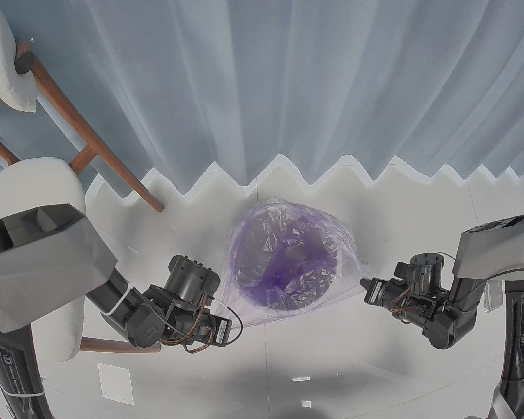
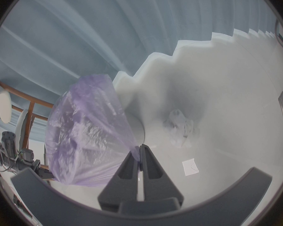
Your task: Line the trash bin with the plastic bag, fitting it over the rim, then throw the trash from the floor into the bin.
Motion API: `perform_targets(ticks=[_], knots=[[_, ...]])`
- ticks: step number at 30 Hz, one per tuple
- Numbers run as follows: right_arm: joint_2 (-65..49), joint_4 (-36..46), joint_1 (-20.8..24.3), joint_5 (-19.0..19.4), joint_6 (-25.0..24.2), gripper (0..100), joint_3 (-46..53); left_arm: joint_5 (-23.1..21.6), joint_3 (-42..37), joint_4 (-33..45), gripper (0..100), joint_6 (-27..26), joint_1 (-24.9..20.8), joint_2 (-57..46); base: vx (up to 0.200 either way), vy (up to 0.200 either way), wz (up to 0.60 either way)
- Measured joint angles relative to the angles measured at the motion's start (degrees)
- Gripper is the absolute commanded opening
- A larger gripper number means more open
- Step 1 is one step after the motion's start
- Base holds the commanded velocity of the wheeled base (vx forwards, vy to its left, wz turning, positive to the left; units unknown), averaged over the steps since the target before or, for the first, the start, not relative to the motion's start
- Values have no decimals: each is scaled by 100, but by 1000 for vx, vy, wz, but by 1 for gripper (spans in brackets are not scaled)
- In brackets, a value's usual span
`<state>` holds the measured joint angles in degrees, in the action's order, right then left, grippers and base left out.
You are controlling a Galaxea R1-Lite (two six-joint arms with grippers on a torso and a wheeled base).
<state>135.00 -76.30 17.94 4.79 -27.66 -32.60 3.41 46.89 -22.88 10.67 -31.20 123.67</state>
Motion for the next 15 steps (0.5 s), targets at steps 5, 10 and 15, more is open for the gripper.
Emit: perform_targets(ticks=[5, 10, 15], knots=[[139, 227, -61, -56, -33, 0, -677, 123, 276, -323, 0, 9, 35, 249, 0, 0, 0], [205, 402, -201, -56, -99, 0, -1335, 195, 503, -444, 0, 39, 168, 406, 0, 0, 0], [183, 412, -306, -56, -167, 100, -1459, 211, 564, -471, 0, 74, 315, 441, 0, 0, 0]])
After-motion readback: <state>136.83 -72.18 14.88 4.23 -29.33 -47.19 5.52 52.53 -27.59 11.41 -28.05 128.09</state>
